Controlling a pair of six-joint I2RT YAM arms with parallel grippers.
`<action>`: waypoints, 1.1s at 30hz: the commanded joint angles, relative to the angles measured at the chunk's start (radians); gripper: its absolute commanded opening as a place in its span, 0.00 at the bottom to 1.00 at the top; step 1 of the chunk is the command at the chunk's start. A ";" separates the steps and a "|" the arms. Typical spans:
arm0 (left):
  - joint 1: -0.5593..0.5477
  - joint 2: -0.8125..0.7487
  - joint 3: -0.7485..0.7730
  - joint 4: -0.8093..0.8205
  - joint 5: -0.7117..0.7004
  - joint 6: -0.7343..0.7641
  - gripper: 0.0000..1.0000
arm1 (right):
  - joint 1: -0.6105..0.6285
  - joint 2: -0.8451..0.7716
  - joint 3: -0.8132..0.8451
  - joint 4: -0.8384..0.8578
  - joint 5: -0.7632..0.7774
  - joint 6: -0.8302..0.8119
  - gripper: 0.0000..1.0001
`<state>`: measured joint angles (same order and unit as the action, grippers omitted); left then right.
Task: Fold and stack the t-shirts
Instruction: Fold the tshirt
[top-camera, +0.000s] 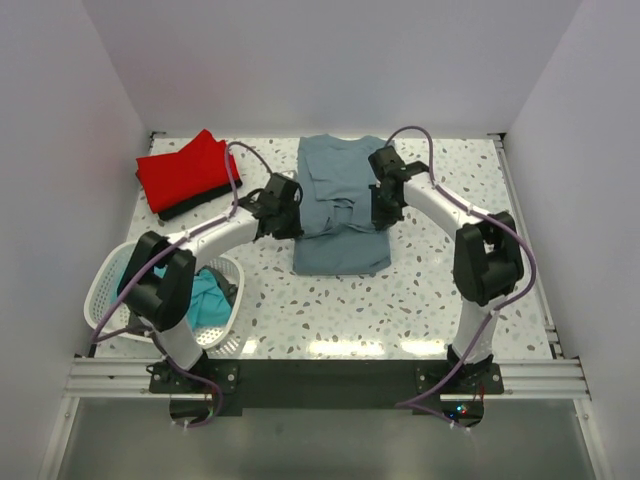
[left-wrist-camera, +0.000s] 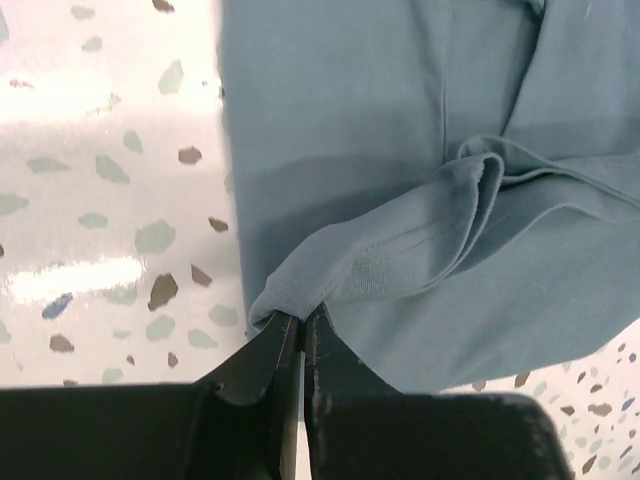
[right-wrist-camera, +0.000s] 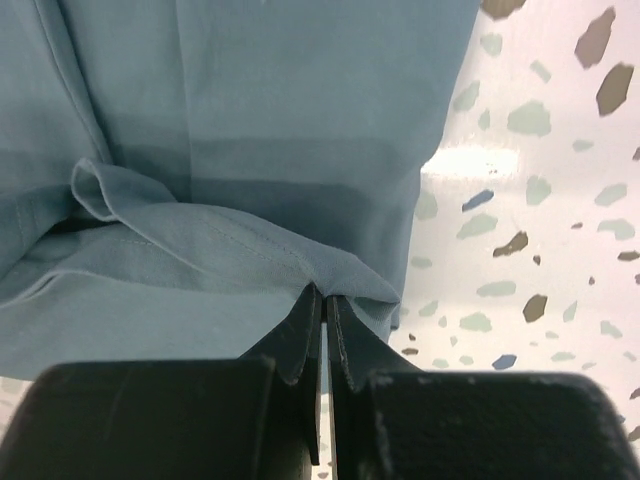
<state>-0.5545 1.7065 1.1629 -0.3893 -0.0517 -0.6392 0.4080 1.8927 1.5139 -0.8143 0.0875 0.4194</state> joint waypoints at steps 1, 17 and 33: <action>0.034 0.048 0.069 0.063 0.030 0.041 0.00 | -0.014 0.032 0.083 -0.005 0.018 -0.028 0.00; 0.091 0.185 0.191 0.064 0.073 0.065 0.00 | -0.040 0.108 0.172 -0.037 0.037 -0.039 0.00; 0.100 0.056 0.118 0.087 0.013 0.073 0.73 | -0.046 0.013 0.198 -0.059 0.005 -0.062 0.58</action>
<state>-0.4614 1.8385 1.3056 -0.3519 -0.0303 -0.5819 0.3656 1.9938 1.7164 -0.8635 0.0944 0.3698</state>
